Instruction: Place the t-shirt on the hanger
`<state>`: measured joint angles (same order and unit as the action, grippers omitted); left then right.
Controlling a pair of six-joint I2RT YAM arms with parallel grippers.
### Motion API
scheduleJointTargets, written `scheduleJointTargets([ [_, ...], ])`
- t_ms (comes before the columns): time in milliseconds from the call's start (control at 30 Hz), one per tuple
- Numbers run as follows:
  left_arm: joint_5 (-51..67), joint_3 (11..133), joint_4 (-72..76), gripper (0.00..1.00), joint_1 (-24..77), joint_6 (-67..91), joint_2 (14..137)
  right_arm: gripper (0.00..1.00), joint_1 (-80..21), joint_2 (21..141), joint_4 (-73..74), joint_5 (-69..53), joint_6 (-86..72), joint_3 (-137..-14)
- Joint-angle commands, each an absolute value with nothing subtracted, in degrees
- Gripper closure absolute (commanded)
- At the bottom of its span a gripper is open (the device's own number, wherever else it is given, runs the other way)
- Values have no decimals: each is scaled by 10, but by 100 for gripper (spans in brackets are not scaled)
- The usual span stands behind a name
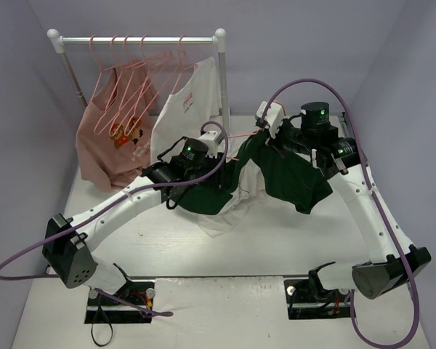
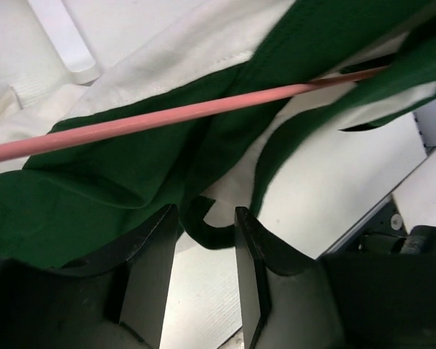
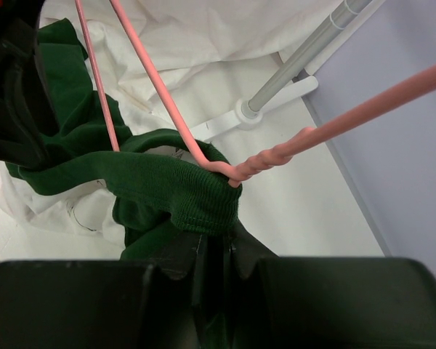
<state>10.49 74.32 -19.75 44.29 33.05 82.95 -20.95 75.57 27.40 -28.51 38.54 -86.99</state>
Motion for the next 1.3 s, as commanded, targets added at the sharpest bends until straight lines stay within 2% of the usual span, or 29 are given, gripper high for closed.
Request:
scheduleJointTargets([
  [0,79,765,-174,68,446,310,816,100,-209,732,227,-287,378,-871],
  [400,120,763,-162,68,454,314,860,100,-209,727,227,-284,375,-862],
  [567,99,758,-162,69,457,326,876,100,-209,732,226,-289,373,-865],
  [767,72,754,-159,82,457,336,883,100,-209,725,226,-284,373,-861],
  [1033,86,733,-116,85,456,370,877,100,-209,718,225,-273,371,-854],
  [1133,74,720,-103,99,456,372,863,100,-208,714,225,-262,369,-849],
  [1267,41,718,-120,100,454,354,839,100,-208,706,225,-244,365,-840],
])
